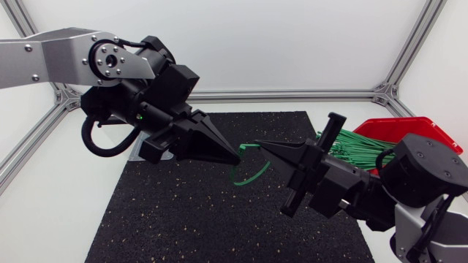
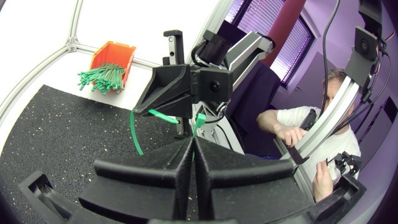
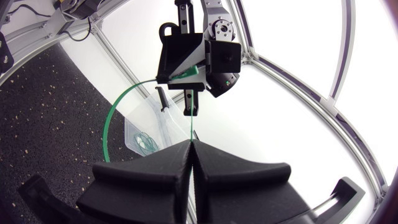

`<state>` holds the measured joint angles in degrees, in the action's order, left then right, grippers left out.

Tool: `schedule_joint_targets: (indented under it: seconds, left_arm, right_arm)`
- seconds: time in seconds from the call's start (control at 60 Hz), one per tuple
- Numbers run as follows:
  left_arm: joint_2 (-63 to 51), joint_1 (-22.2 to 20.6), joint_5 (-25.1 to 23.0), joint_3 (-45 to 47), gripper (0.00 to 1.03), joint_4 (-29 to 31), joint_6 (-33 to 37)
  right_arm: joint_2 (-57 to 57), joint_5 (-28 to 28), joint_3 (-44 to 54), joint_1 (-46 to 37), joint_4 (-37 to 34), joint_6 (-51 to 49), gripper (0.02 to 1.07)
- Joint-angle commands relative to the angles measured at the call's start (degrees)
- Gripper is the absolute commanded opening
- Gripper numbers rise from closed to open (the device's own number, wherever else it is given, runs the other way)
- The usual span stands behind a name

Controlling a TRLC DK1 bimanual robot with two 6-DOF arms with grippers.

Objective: Take a green cable tie from the red box, thread the tail through the head to close it, then place it in the transparent bin on the left.

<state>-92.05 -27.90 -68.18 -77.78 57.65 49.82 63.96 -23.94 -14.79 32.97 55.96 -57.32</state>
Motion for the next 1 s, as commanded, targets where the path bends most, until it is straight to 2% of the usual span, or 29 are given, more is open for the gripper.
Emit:
schedule_joint_targets:
  seconds: [0.0, 0.983]
  left_arm:
    - [-1.29, -0.40, -0.81, -1.85, 0.03, 1.15, 2.03]
    - [-2.08, -0.31, -0.81, -3.96, 0.03, 3.52, 3.18]
  right_arm:
    - [-0.42, 0.65, 0.55, 0.95, 1.08, -2.01, 0.08]
    - [-3.06, 0.83, 2.31, 1.39, 0.90, -1.30, 0.08]
